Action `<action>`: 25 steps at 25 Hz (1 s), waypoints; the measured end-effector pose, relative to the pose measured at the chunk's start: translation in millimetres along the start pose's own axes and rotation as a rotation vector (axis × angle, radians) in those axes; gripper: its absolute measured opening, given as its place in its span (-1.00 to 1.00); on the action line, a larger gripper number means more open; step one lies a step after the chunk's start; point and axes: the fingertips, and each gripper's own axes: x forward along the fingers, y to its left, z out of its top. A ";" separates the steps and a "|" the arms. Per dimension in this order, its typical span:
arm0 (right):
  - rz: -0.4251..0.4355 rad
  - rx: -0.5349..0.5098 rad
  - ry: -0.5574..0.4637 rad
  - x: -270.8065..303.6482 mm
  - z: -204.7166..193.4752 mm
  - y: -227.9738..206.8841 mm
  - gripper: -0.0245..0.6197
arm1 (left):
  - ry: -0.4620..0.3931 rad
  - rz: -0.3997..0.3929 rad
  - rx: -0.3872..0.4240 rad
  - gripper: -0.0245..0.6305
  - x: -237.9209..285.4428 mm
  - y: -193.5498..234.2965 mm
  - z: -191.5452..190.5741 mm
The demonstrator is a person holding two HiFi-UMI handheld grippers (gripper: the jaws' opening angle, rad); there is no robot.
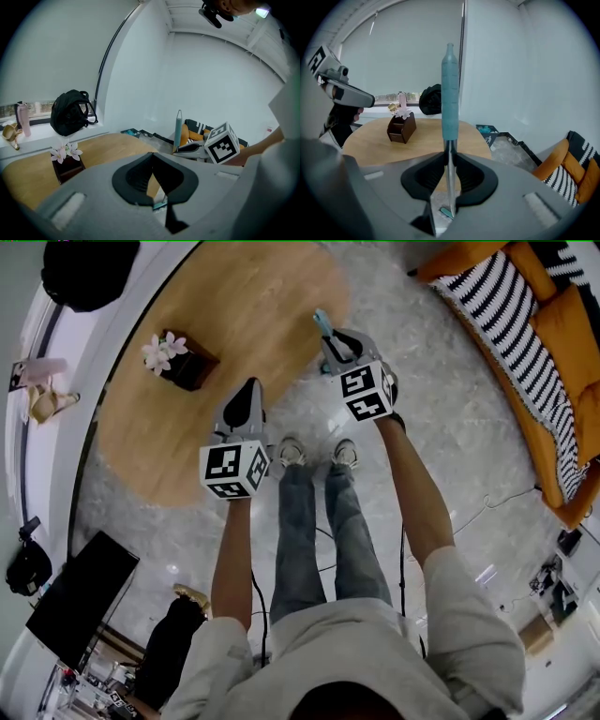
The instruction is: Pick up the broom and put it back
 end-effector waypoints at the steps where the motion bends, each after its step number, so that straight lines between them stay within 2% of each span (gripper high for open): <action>1: 0.001 0.000 0.003 3.6 0.9 -0.8 -0.68 | 0.001 0.001 0.000 -0.92 -0.1 0.9 0.3; 25: -0.019 -0.034 0.004 37.1 14.4 -18.5 -0.63 | 0.001 0.010 -0.010 -0.92 -0.2 9.6 -2.0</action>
